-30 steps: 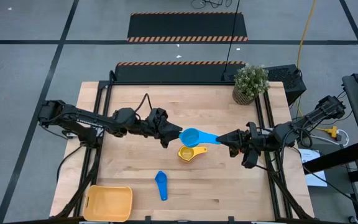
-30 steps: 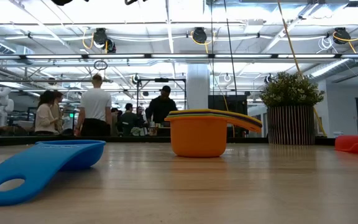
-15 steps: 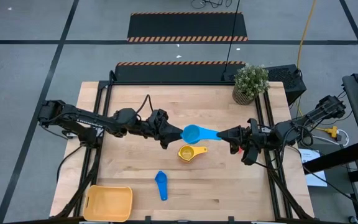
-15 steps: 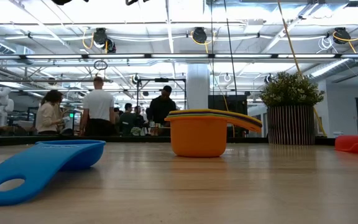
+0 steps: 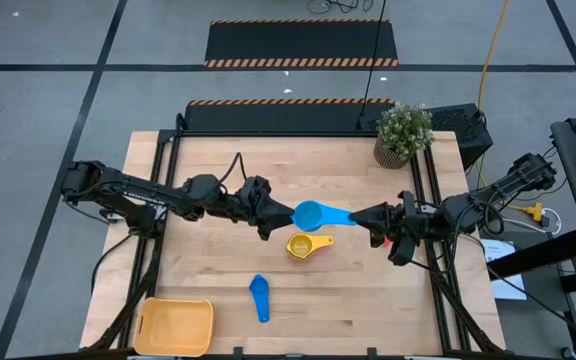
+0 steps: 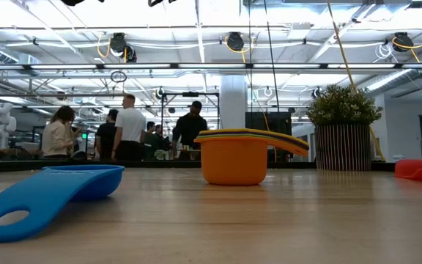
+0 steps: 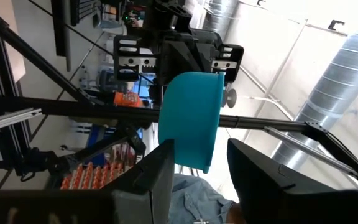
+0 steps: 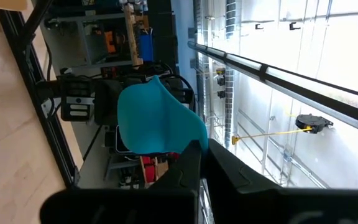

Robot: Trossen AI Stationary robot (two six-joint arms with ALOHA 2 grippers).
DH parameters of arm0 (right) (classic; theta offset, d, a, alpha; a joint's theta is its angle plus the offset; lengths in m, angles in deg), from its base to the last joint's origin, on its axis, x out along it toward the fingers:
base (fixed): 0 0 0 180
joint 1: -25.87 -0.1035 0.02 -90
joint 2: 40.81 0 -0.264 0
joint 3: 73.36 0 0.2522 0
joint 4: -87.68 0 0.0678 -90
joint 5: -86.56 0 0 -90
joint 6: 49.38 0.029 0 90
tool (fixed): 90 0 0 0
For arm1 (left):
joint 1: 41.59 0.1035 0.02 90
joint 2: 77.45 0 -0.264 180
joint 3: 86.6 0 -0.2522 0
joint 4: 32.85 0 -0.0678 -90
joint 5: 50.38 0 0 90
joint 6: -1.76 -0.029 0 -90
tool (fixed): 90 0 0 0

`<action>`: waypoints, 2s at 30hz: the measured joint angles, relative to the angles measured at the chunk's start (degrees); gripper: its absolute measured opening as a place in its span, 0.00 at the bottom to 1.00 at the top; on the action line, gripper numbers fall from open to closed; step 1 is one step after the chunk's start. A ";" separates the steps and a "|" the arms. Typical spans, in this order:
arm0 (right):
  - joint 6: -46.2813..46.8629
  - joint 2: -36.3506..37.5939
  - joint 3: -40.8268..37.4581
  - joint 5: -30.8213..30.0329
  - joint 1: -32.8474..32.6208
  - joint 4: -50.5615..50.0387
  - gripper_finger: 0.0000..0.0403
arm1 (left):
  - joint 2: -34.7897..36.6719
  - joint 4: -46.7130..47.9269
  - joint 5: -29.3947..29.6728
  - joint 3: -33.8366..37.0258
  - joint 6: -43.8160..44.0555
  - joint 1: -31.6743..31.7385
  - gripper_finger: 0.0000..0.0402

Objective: Nest measuring cups in basket
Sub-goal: Stack the light blue measuring cup on top of the yellow measuring cup

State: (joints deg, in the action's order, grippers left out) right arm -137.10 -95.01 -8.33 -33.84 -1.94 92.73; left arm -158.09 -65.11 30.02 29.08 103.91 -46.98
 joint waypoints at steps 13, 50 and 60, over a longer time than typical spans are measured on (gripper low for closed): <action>0.02 0.05 0.00 0.07 -0.02 -0.20 0.00 | 0.00 0.00 0.07 0.00 -0.92 0.11 0.24; 41.76 0.11 -0.11 -4.35 -0.02 -10.21 0.43 | 0.00 -0.85 1.97 0.02 -13.58 2.28 0.01; 71.42 0.22 -0.09 -7.10 -0.02 -18.26 0.54 | -0.02 -2.54 0.59 0.09 -19.39 2.48 0.00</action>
State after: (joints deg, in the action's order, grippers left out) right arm -65.68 -94.78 -8.42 -40.94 -1.96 74.47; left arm -158.11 -67.65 30.60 29.16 84.52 -44.50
